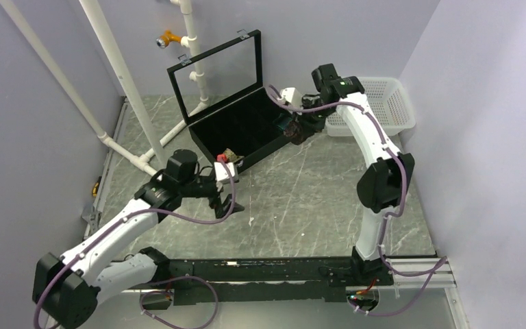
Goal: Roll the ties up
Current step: Place the tie in the storage box.
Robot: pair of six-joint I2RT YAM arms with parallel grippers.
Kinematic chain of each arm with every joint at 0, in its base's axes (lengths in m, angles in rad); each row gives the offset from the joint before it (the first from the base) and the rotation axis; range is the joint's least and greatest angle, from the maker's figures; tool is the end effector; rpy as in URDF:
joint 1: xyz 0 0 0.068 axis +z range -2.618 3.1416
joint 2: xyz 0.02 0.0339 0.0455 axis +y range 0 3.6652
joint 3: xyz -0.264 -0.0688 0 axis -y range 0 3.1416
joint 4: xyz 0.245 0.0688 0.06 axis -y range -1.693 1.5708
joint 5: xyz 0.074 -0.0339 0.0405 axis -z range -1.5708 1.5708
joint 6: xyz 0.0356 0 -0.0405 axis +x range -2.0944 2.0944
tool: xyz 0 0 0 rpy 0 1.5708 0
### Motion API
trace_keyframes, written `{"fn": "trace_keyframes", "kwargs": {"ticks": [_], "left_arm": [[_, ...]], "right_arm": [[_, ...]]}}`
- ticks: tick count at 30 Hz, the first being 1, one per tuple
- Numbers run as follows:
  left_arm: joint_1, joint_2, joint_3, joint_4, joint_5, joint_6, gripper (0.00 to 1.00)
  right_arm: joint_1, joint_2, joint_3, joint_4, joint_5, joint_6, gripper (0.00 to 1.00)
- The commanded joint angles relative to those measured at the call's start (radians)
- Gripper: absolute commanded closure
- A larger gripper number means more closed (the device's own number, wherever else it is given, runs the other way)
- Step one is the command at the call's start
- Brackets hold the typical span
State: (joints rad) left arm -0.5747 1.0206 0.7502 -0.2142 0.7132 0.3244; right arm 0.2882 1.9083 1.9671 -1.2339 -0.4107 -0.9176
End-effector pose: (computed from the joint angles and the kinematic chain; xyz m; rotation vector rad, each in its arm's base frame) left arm 0.1748 -0.1410 0.2839 1.2676 1.5976 -0.8853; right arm 0.3695 0.1244 0.3385 -1.5760 2.0964 0.3564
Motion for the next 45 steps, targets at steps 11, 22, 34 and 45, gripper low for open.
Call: {"fn": "trace_keyframes", "kwargs": {"ticks": [11, 22, 34, 45], "left_arm": [[0.242, -0.212, -0.124, -0.236, 0.064, -0.021, 0.01], [0.35, -0.255, -0.142, -0.201, 0.041, -0.108, 0.01], [0.378, -0.287, -0.161, -0.184, 0.028, -0.126, 0.01], [0.383, -0.302, -0.165, -0.182, 0.028, -0.127, 0.0]], "right_arm": [[0.162, 0.169, 0.219, 0.194, 0.226, -0.41, 1.0], [0.216, 0.262, 0.155, 0.301, 0.324, -0.681, 1.0], [0.236, 0.383, 0.165, 0.224, 0.363, -0.789, 1.0], [0.254, 0.5, 0.178, 0.231, 0.407, -0.788, 1.0]]}}
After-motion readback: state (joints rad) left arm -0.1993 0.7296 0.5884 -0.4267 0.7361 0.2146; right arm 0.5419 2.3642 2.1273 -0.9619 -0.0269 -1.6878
